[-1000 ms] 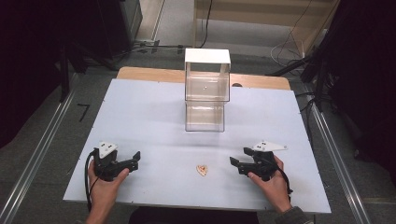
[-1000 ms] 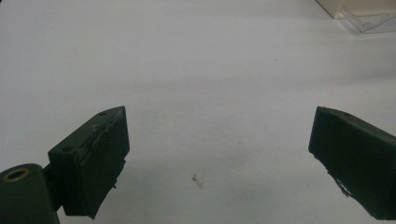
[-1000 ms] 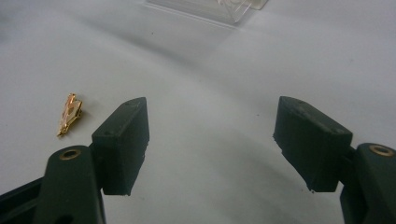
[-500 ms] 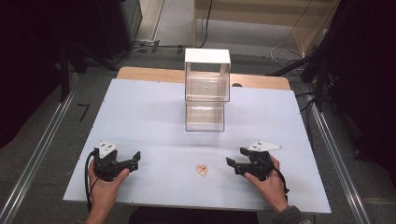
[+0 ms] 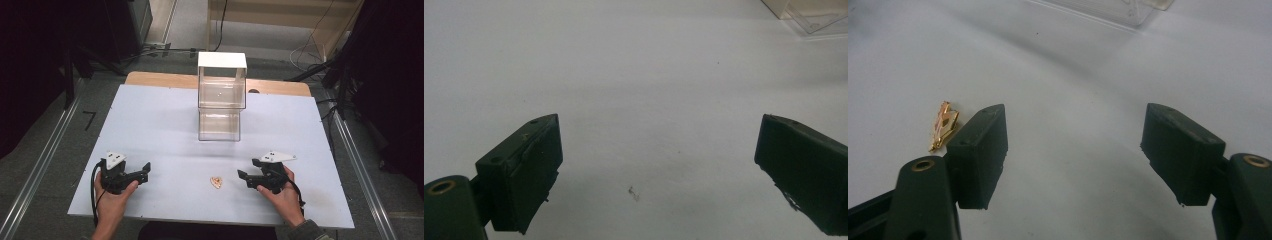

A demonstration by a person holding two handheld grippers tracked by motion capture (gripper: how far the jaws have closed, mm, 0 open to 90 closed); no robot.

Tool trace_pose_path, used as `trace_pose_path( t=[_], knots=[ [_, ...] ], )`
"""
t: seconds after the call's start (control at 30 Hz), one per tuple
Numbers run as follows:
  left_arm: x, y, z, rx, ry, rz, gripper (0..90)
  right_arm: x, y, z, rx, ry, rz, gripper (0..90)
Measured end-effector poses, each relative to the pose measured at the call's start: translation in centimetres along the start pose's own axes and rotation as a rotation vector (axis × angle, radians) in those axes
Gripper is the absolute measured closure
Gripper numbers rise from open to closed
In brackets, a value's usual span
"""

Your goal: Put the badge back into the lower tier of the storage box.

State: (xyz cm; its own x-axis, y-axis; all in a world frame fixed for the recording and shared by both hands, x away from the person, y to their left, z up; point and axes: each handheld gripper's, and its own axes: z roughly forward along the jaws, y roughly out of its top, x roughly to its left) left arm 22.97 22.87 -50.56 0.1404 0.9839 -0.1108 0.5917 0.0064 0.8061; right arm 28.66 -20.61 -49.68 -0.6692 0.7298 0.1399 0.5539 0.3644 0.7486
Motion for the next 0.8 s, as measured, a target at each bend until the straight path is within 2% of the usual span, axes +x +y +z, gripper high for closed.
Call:
trace_pose_path(
  t=[0.8],
  knots=[
    [0.1, 0.0, -0.1, -0.002, -0.001, -0.001, 5.6, 1.9, 0.5, 1.6, 0.021, 0.037, -0.041, 25.0]
  ],
)
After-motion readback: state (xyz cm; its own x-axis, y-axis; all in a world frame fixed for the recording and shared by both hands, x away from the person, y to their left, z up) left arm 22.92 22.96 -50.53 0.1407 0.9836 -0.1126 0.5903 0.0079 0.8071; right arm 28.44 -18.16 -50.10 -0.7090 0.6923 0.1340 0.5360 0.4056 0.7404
